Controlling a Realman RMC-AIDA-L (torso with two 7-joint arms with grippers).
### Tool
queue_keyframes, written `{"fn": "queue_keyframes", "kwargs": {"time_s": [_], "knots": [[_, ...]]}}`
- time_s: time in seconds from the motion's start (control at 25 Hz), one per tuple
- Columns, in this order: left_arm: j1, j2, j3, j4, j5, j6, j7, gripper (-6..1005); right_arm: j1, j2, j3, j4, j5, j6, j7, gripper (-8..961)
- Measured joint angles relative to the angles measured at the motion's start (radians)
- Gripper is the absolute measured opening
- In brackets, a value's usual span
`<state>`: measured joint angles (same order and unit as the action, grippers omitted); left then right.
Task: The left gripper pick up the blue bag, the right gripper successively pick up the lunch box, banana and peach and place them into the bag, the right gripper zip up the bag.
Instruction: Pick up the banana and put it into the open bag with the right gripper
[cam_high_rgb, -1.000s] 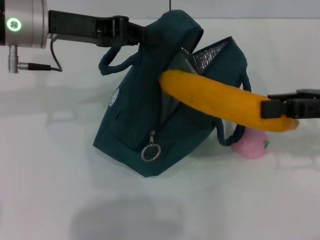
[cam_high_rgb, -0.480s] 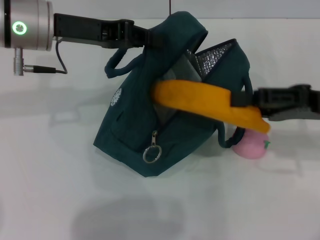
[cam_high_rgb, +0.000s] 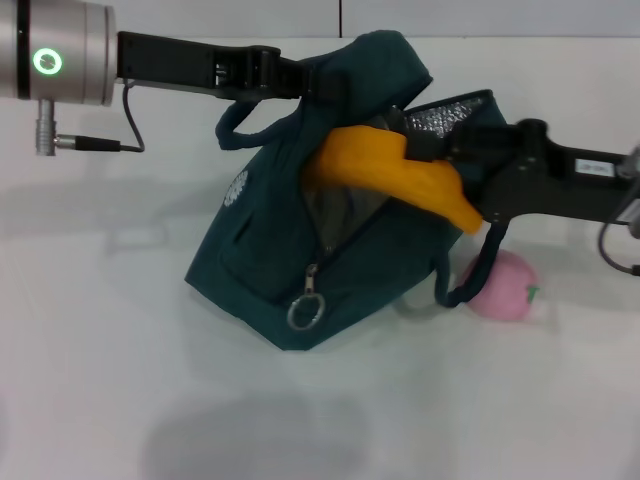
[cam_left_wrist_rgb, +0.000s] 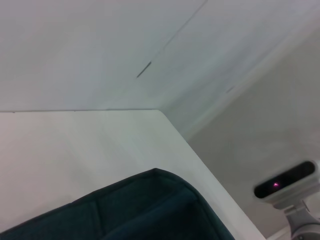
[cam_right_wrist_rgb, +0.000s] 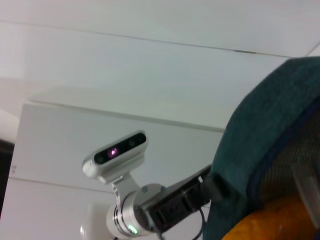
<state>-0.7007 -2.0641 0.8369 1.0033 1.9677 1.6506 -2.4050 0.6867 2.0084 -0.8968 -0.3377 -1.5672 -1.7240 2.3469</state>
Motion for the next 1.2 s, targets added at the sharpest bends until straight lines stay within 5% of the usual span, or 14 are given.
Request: {"fn": "queue_keyframes", "kwargs": {"time_s": [0.4, 0.84, 1.2], "knots": [[-0.003, -0.008, 0.016, -0.001, -0.001, 0.0, 0.015, 85, 0.084, 0.008, -0.141, 0.064, -0.009, 0.098, 0.078, 469], [0.002, -0.001, 0.016, 0.0, -0.001, 0.0, 0.015, 86, 0.041, 0.004, -0.144, -0.039, -0.004, 0.143, 0.05, 471], [-0.005, -0.007, 0.016, 0.0, -0.001, 0.0, 0.015, 87, 0.059, -0.024, -0.172, -0.085, -0.026, 0.132, -0.057, 473]]}}
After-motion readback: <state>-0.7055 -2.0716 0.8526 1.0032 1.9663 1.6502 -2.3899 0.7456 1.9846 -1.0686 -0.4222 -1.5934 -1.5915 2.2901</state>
